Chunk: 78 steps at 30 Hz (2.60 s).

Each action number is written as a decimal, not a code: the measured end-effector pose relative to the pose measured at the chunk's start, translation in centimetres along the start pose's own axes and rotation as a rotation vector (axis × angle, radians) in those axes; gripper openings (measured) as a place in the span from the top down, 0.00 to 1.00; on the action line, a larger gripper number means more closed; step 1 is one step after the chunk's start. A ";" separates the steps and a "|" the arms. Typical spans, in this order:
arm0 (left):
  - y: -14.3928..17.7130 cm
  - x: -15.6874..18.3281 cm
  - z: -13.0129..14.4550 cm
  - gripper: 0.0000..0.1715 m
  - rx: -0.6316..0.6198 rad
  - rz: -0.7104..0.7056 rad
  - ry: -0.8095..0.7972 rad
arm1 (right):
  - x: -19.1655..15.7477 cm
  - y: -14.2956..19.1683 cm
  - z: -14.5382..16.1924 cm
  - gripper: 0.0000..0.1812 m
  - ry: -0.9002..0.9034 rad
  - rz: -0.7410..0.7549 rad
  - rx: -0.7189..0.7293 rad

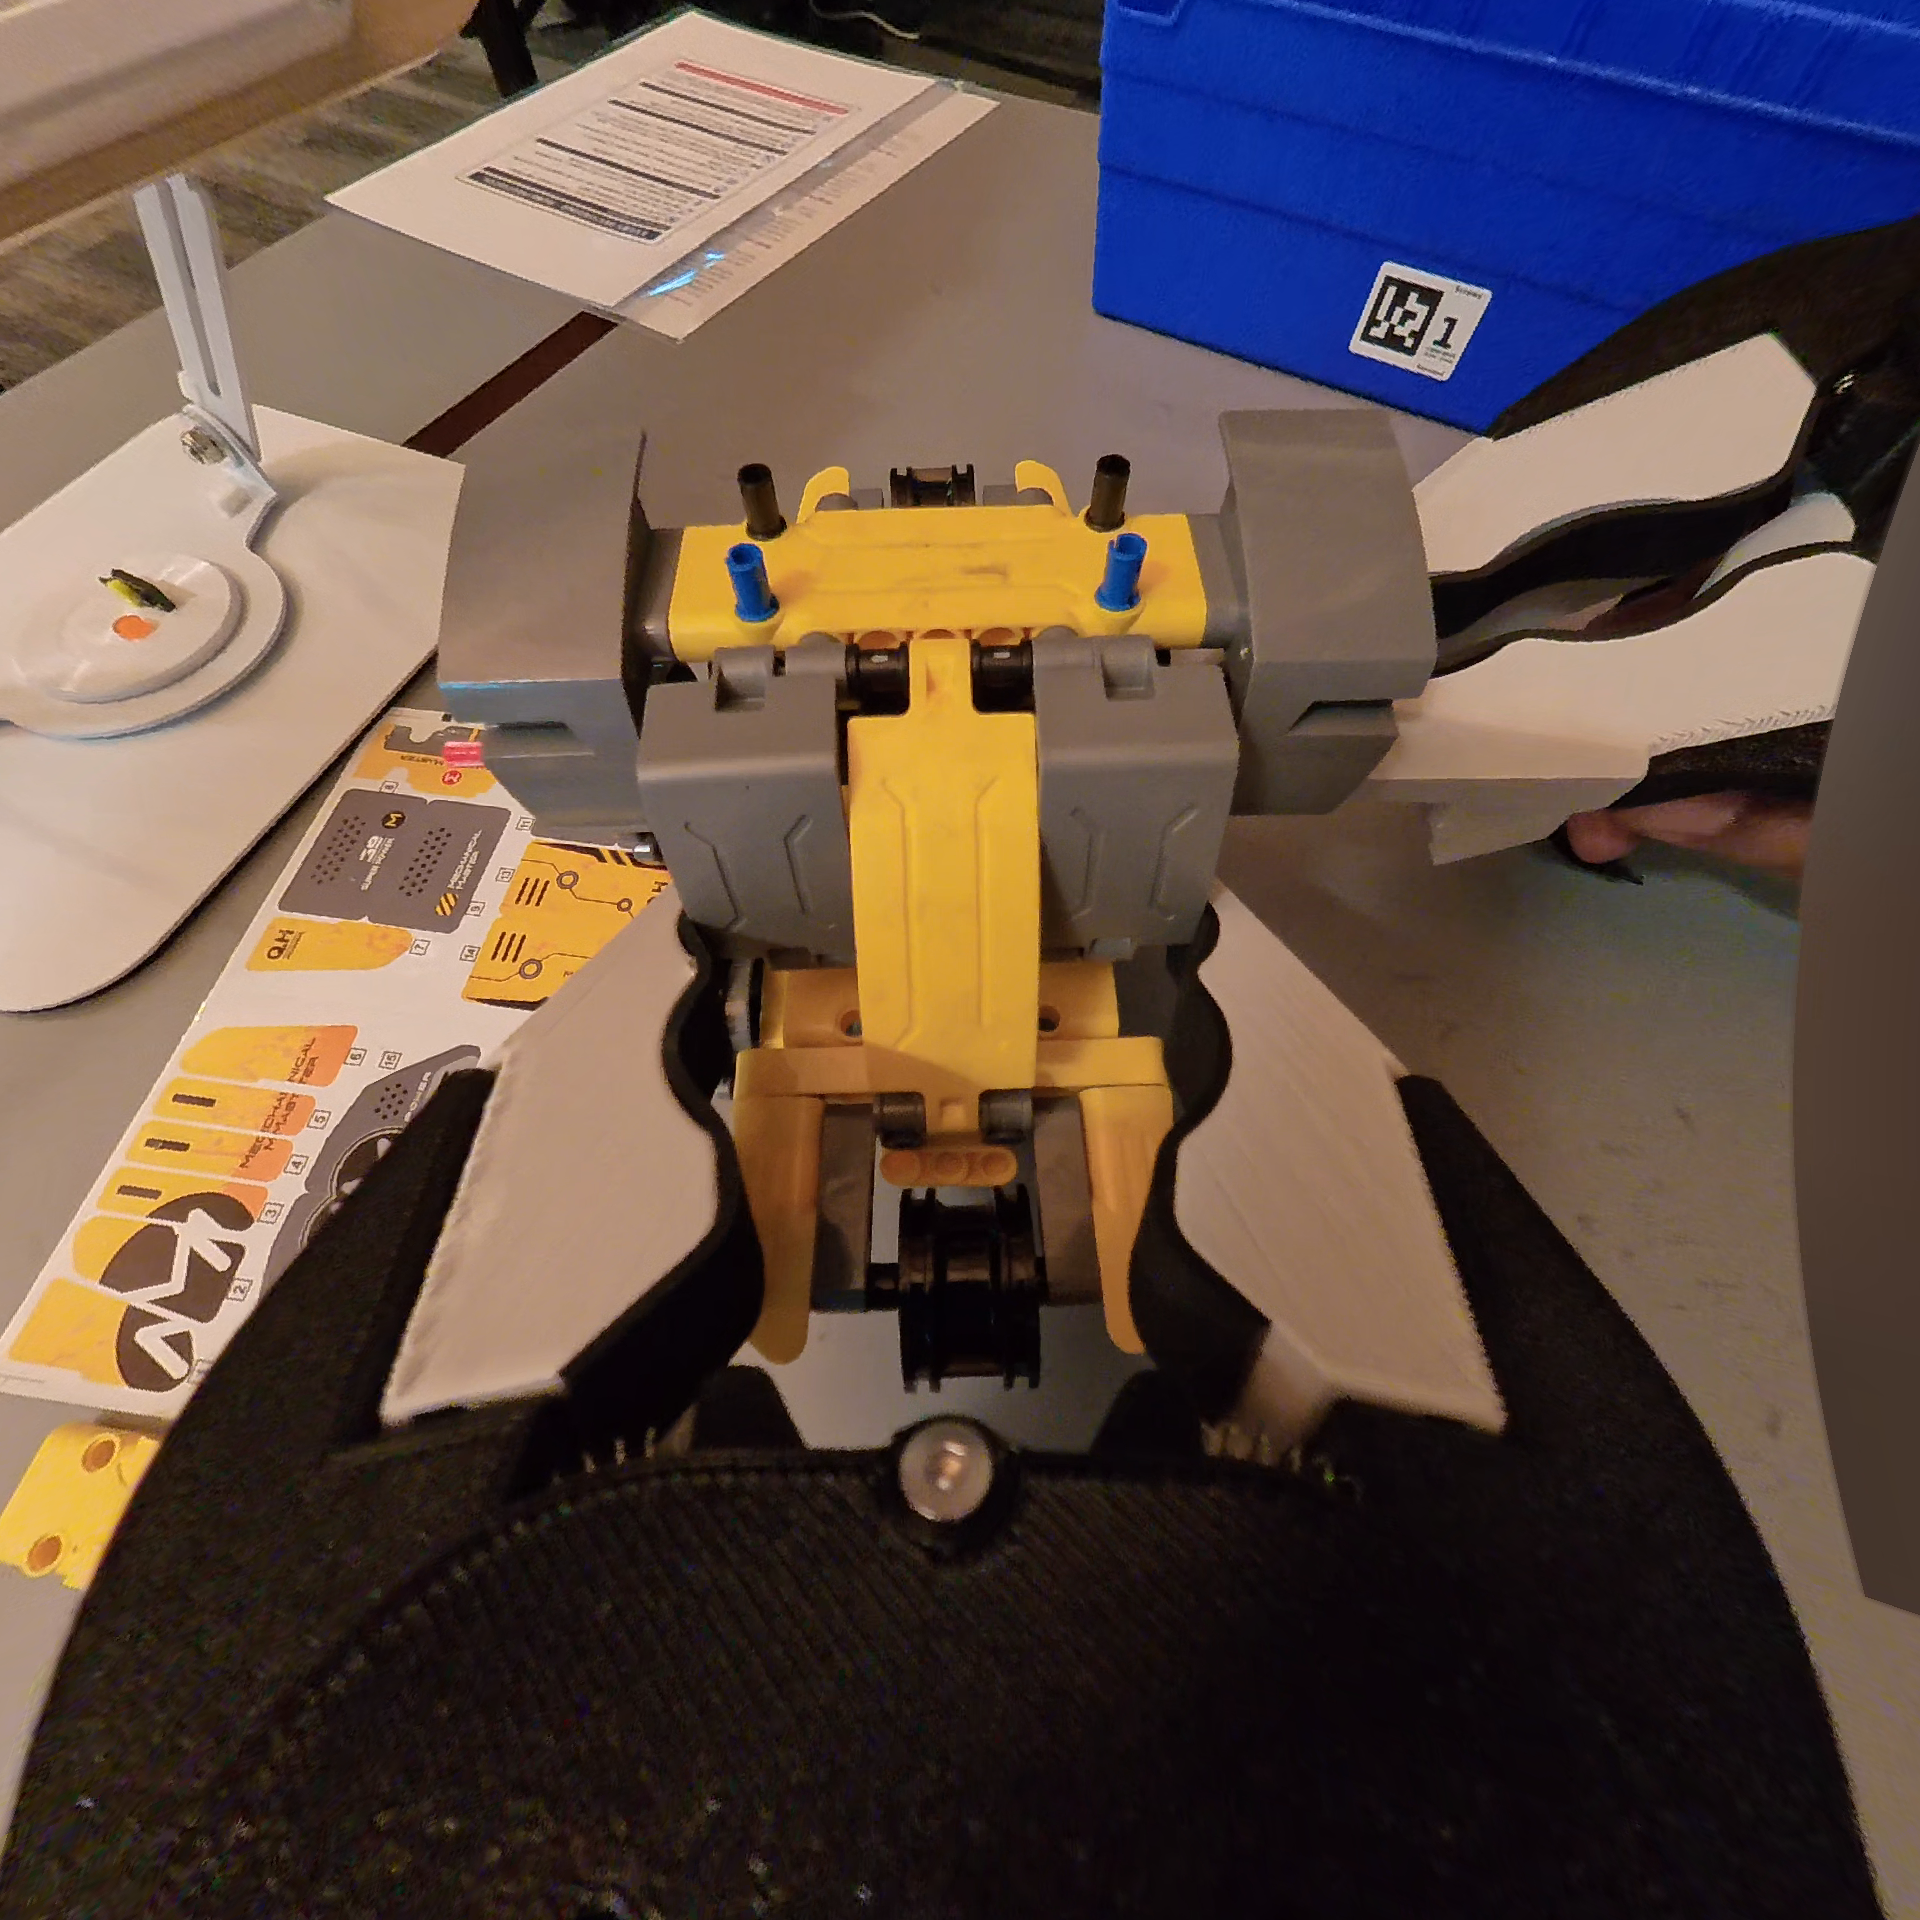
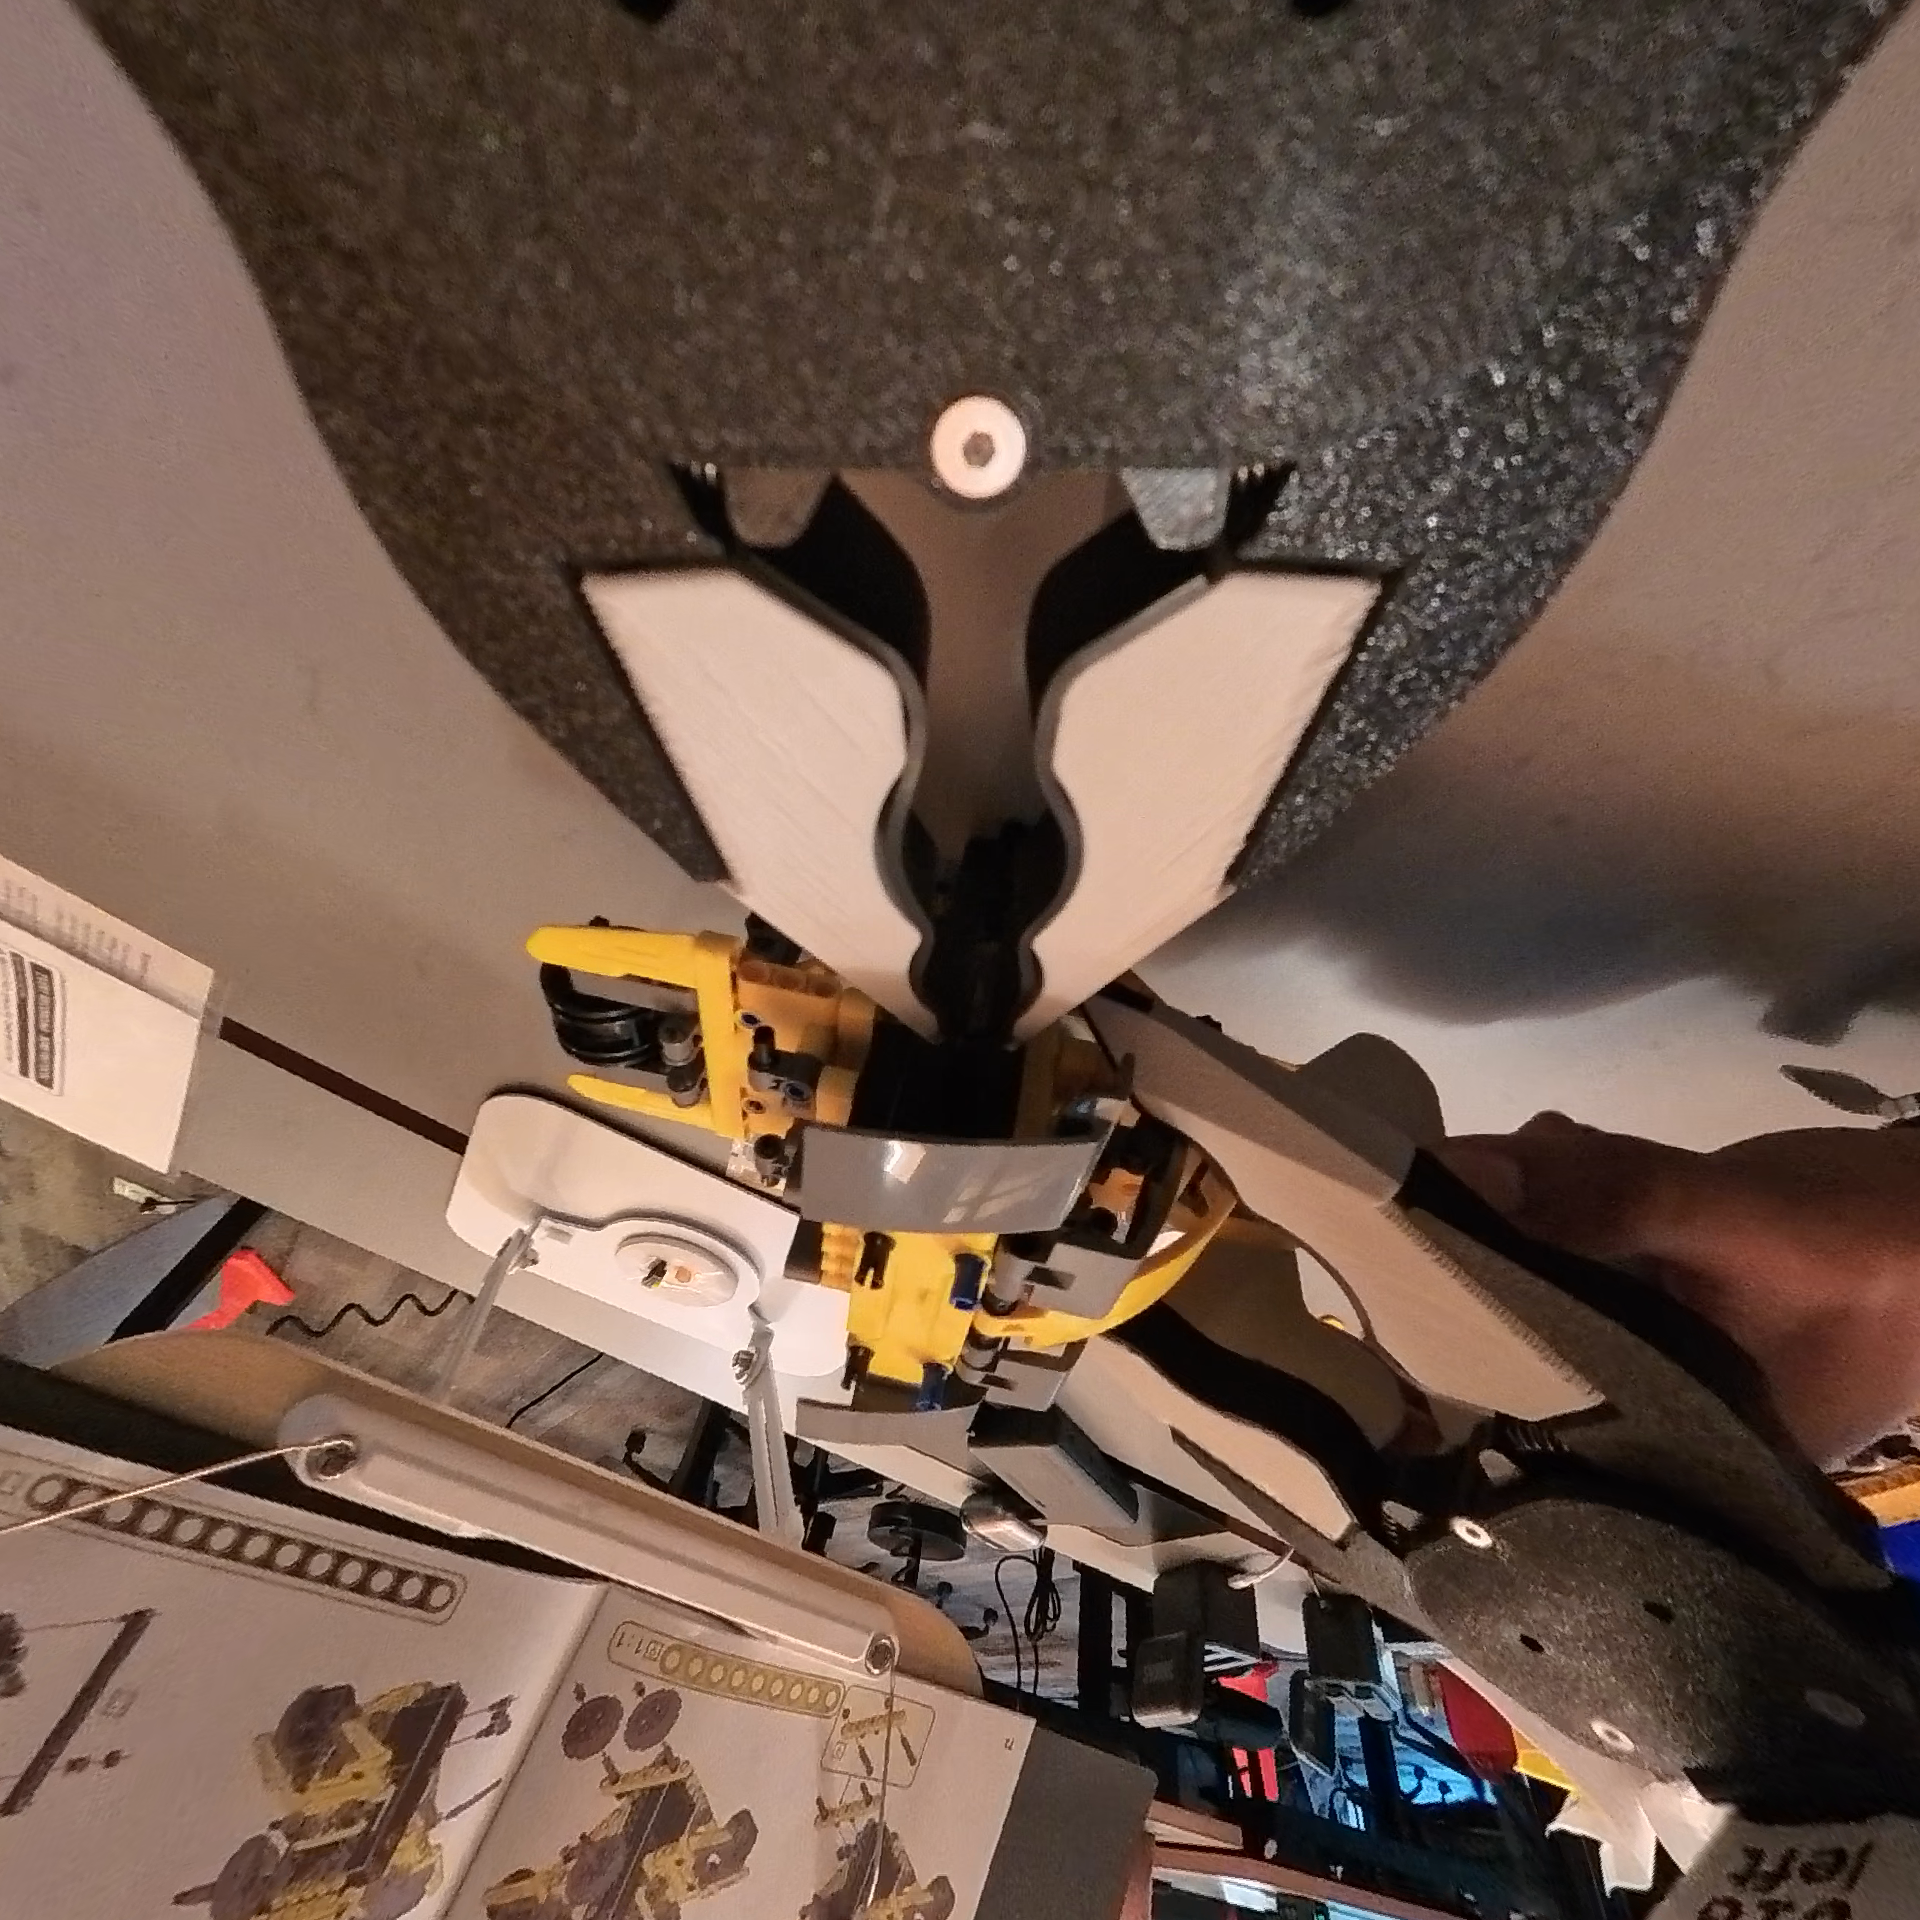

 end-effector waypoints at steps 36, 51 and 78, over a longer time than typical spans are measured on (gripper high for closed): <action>0.9 -1.5 0.3 0.49 -0.033 0.020 -0.032 | 1.4 2.6 -0.6 0.80 -0.021 -0.013 0.071; 5.9 -2.5 1.0 0.46 0.105 -0.041 0.115 | 1.9 2.5 -0.3 0.79 -0.082 -0.030 0.074; 7.2 -3.8 2.0 0.47 0.156 -0.001 0.201 | 2.5 2.2 -0.5 0.80 -0.101 -0.030 0.131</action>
Point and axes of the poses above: each gripper's, where its closed fingertips meet, y back along the fingers, z out of its underside, x = y × z across the jaws, the point moved 2 cm from there along y, back along the fingers, and after that the axes turned 7 degrees about x, right-handed, at the moved point
